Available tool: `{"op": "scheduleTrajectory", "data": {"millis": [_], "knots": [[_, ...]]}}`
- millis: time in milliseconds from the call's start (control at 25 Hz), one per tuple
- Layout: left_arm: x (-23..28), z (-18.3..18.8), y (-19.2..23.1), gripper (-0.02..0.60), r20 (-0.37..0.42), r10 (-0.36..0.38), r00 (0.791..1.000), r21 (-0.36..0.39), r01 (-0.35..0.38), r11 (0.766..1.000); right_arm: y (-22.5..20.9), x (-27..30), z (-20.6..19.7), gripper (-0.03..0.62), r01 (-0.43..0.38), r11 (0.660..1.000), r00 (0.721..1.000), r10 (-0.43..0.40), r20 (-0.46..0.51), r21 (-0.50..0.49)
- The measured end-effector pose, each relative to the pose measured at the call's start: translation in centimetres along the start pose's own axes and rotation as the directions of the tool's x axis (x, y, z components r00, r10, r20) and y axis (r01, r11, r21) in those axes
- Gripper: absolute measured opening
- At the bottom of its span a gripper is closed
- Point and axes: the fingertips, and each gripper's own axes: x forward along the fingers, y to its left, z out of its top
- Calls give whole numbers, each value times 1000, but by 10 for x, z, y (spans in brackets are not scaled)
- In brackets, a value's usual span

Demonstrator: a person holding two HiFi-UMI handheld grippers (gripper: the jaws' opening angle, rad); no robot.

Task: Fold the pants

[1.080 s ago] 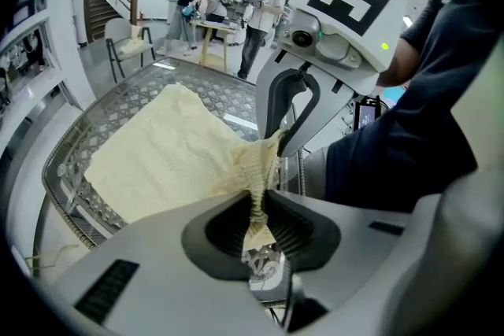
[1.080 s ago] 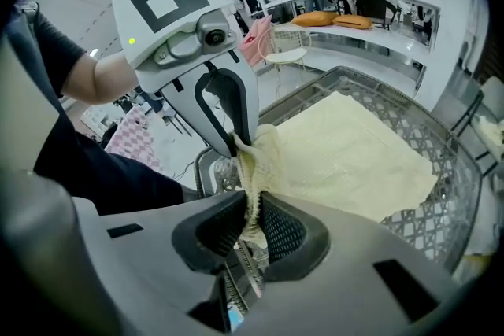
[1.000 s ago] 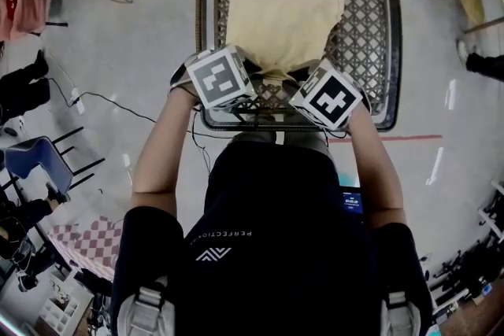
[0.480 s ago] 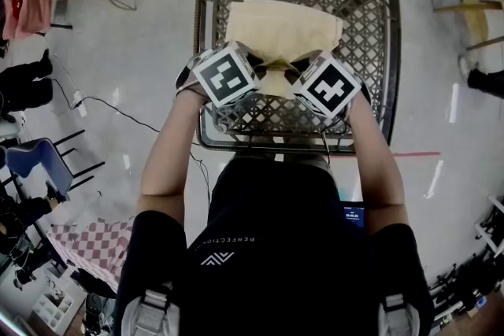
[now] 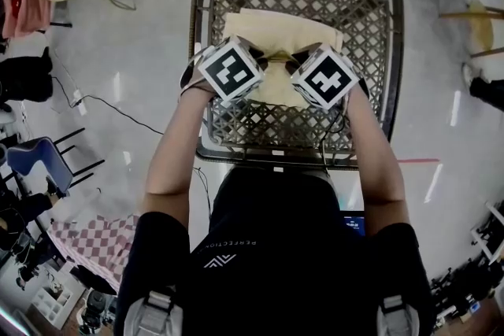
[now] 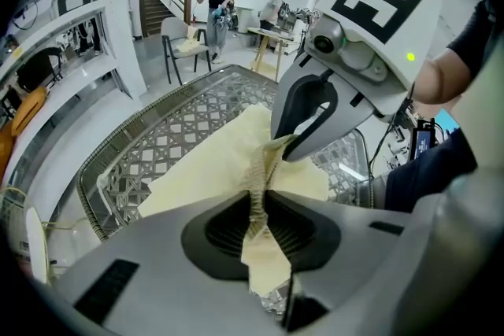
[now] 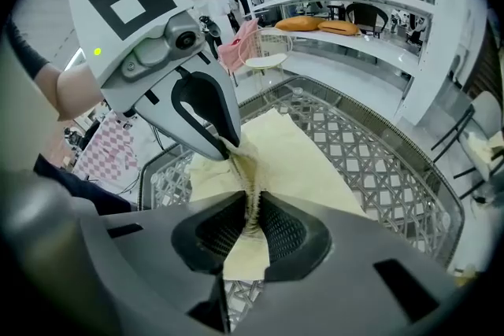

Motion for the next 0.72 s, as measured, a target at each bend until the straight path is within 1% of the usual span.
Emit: {"op": "scheduleTrajectory", "data": {"millis": [80, 280, 440, 600, 720], "knots": [[5, 0, 6, 69, 3, 7, 1000, -9, -7, 1000, -7, 6, 0, 69, -2, 1000, 1000, 2, 2, 9], [10, 10, 25, 72, 38, 45, 998, -21, -44, 999, -27, 9, 6, 71, 17, 999, 999, -18, 39, 36], [15, 11, 33, 74, 44, 48, 998, -47, -46, 998, -36, 13, 10, 71, 35, 999, 998, -37, 59, 37], [22, 11, 44, 75, 64, 73, 995, -69, -69, 995, -48, 20, 9, 75, 66, 997, 995, -68, 69, 32], [25, 14, 52, 77, 81, 93, 992, -84, -86, 993, -56, 22, 12, 84, 90, 995, 992, -94, 88, 48]]}}
